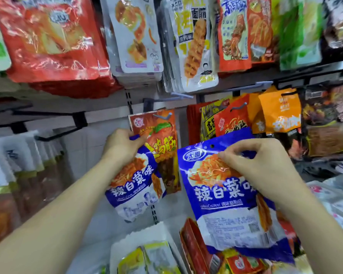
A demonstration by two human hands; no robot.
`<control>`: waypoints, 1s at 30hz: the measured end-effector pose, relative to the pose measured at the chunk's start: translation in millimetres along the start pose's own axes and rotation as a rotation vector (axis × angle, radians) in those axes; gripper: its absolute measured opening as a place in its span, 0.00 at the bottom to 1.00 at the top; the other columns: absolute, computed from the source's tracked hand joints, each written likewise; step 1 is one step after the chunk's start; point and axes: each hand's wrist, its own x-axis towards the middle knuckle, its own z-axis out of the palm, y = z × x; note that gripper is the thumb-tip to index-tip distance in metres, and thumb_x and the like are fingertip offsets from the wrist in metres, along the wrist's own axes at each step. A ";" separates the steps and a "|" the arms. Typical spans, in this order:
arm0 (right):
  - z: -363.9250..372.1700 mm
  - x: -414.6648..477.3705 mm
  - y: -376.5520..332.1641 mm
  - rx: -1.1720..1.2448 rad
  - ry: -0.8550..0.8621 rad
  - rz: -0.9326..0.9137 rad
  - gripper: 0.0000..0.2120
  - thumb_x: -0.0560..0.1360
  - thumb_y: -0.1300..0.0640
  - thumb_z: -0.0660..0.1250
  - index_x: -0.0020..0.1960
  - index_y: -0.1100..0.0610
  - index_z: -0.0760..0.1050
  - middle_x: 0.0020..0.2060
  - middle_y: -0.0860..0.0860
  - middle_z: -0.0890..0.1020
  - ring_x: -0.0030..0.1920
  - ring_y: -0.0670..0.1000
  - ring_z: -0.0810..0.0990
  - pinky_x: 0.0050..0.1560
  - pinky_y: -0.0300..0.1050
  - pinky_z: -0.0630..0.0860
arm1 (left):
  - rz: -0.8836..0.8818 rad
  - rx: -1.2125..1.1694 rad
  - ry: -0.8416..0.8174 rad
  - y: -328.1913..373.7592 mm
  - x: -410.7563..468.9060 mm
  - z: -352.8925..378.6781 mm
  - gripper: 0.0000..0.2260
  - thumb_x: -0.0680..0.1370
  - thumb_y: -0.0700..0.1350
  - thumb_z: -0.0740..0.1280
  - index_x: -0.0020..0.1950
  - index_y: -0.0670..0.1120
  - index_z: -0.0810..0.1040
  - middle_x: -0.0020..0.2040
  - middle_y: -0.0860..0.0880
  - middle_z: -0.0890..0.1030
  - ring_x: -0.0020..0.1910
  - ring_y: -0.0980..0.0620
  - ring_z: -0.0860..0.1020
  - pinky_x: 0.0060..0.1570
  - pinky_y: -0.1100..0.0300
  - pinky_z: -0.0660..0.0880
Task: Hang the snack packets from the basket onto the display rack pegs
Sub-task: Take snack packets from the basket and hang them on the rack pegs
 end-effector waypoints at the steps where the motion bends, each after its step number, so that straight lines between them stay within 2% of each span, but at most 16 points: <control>1: -0.1 0.0 -0.1 0.006 -0.032 0.011 0.07 0.71 0.55 0.74 0.34 0.50 0.82 0.32 0.44 0.84 0.38 0.41 0.81 0.40 0.35 0.75 | 0.022 0.027 -0.003 -1.6 -2.3 -2.1 0.15 0.75 0.56 0.70 0.35 0.46 0.79 0.33 0.49 0.80 0.38 0.46 0.80 0.36 0.57 0.69; 3: 1.2 -0.3 0.0 -0.004 -0.084 0.011 0.08 0.71 0.58 0.74 0.36 0.47 0.82 0.34 0.43 0.84 0.39 0.42 0.81 0.41 0.33 0.74 | 0.089 0.074 0.016 -5.5 -9.3 -6.4 0.13 0.74 0.57 0.71 0.40 0.48 0.79 0.34 0.53 0.78 0.40 0.48 0.78 0.37 0.58 0.68; 4: 2.7 -0.9 0.4 -0.011 -0.099 0.009 0.09 0.72 0.59 0.74 0.36 0.46 0.82 0.35 0.43 0.84 0.38 0.45 0.82 0.42 0.35 0.76 | 0.123 0.083 0.039 -5.8 -15.2 -9.9 0.11 0.74 0.57 0.71 0.44 0.50 0.78 0.36 0.54 0.77 0.40 0.50 0.77 0.39 0.58 0.67; 6: 7.0 -3.8 -1.6 -0.012 -0.113 0.002 0.09 0.73 0.59 0.73 0.38 0.45 0.82 0.36 0.46 0.85 0.38 0.55 0.83 0.44 0.50 0.80 | 0.144 0.092 0.113 -5.0 -30.5 -18.4 0.12 0.73 0.57 0.71 0.47 0.51 0.75 0.37 0.56 0.75 0.38 0.53 0.73 0.38 0.58 0.64; 7: 9.3 -5.2 -2.7 -0.004 -0.106 -0.013 0.10 0.73 0.60 0.72 0.39 0.45 0.81 0.35 0.48 0.85 0.37 0.57 0.83 0.42 0.53 0.80 | 0.168 0.113 0.160 -4.1 -39.2 -23.6 0.13 0.73 0.57 0.71 0.45 0.49 0.75 0.35 0.55 0.75 0.36 0.55 0.72 0.36 0.59 0.62; 10: 15.8 -7.5 -7.8 0.027 -0.088 -0.068 0.14 0.75 0.62 0.69 0.38 0.44 0.80 0.34 0.50 0.84 0.29 0.53 0.79 0.31 0.46 0.73 | 0.307 0.099 0.192 -3.6 -69.0 -42.2 0.20 0.74 0.57 0.70 0.31 0.43 0.74 0.25 0.50 0.72 0.26 0.55 0.68 0.28 0.61 0.61; 12: 22.4 -9.9 -11.6 0.044 -0.120 -0.099 0.14 0.75 0.63 0.68 0.39 0.44 0.80 0.31 0.48 0.83 0.27 0.51 0.78 0.28 0.44 0.72 | 0.360 0.028 0.112 1.1 -87.0 -60.4 0.18 0.73 0.55 0.71 0.31 0.44 0.76 0.25 0.47 0.73 0.25 0.53 0.70 0.28 0.62 0.64; 14: 29.7 -12.8 -14.4 0.050 -0.140 -0.154 0.15 0.75 0.64 0.69 0.39 0.43 0.80 0.35 0.42 0.83 0.35 0.45 0.81 0.37 0.40 0.76 | 0.369 -0.055 -0.060 9.2 -98.9 -78.4 0.11 0.70 0.57 0.74 0.41 0.50 0.81 0.30 0.46 0.80 0.28 0.50 0.77 0.31 0.58 0.72; 16: 37.0 -14.5 -17.7 0.105 -0.162 -0.209 0.13 0.74 0.65 0.70 0.41 0.46 0.81 0.38 0.38 0.82 0.42 0.39 0.81 0.44 0.31 0.73 | 0.364 -0.083 -0.253 16.0 -106.6 -86.2 0.17 0.67 0.60 0.76 0.52 0.59 0.79 0.33 0.44 0.82 0.30 0.45 0.80 0.33 0.55 0.76; 18: 44.0 -15.3 -22.6 0.143 -0.210 -0.261 0.09 0.74 0.65 0.71 0.44 0.51 0.82 0.41 0.39 0.83 0.45 0.38 0.80 0.47 0.28 0.71 | 0.358 -0.112 -0.352 20.2 -113.0 -79.4 0.21 0.66 0.60 0.76 0.56 0.60 0.77 0.33 0.42 0.83 0.31 0.43 0.82 0.30 0.52 0.77; 20: 51.7 -17.5 -27.9 0.146 -0.258 -0.269 0.10 0.74 0.66 0.70 0.42 0.50 0.82 0.40 0.41 0.84 0.44 0.39 0.81 0.47 0.30 0.73 | 0.399 -0.141 -0.293 22.9 -120.9 -66.7 0.17 0.66 0.58 0.75 0.51 0.55 0.79 0.32 0.46 0.83 0.27 0.53 0.80 0.28 0.59 0.73; 22: 59.9 -21.9 -33.5 0.152 -0.302 -0.224 0.16 0.74 0.66 0.68 0.38 0.45 0.82 0.36 0.42 0.85 0.39 0.42 0.82 0.43 0.38 0.76 | 0.431 -0.185 -0.149 22.8 -123.7 -56.2 0.10 0.68 0.55 0.76 0.40 0.51 0.79 0.29 0.52 0.80 0.25 0.60 0.73 0.28 0.63 0.69; 24: 66.8 -26.4 -38.7 0.218 -0.337 -0.153 0.16 0.73 0.63 0.64 0.33 0.45 0.81 0.31 0.43 0.83 0.32 0.43 0.79 0.36 0.42 0.74 | 0.415 -0.171 0.016 18.9 -119.4 -51.4 0.15 0.71 0.51 0.76 0.30 0.48 0.75 0.24 0.52 0.73 0.24 0.59 0.67 0.26 0.67 0.62; 26: 70.7 -30.0 -44.1 0.342 -0.362 -0.091 0.12 0.71 0.55 0.62 0.34 0.49 0.82 0.33 0.48 0.84 0.35 0.47 0.80 0.41 0.48 0.74 | 0.415 -0.036 0.141 19.1 -115.5 -51.1 0.21 0.72 0.53 0.74 0.25 0.49 0.69 0.22 0.53 0.70 0.23 0.58 0.64 0.25 0.67 0.58; 28: 72.5 -34.2 -49.1 0.412 -0.418 -0.059 0.11 0.74 0.46 0.68 0.38 0.51 0.83 0.34 0.51 0.84 0.35 0.45 0.80 0.44 0.47 0.76 | 0.392 0.027 0.191 21.4 -114.3 -49.6 0.24 0.72 0.54 0.74 0.23 0.50 0.65 0.22 0.57 0.70 0.23 0.59 0.66 0.24 0.68 0.59; 30: 76.2 -37.8 -52.1 0.362 -0.427 -0.050 0.12 0.70 0.45 0.74 0.36 0.53 0.81 0.29 0.46 0.81 0.29 0.41 0.75 0.34 0.40 0.72 | 0.326 -0.058 0.189 22.9 -112.0 -48.2 0.22 0.72 0.54 0.74 0.24 0.49 0.68 0.20 0.56 0.70 0.22 0.59 0.66 0.24 0.68 0.59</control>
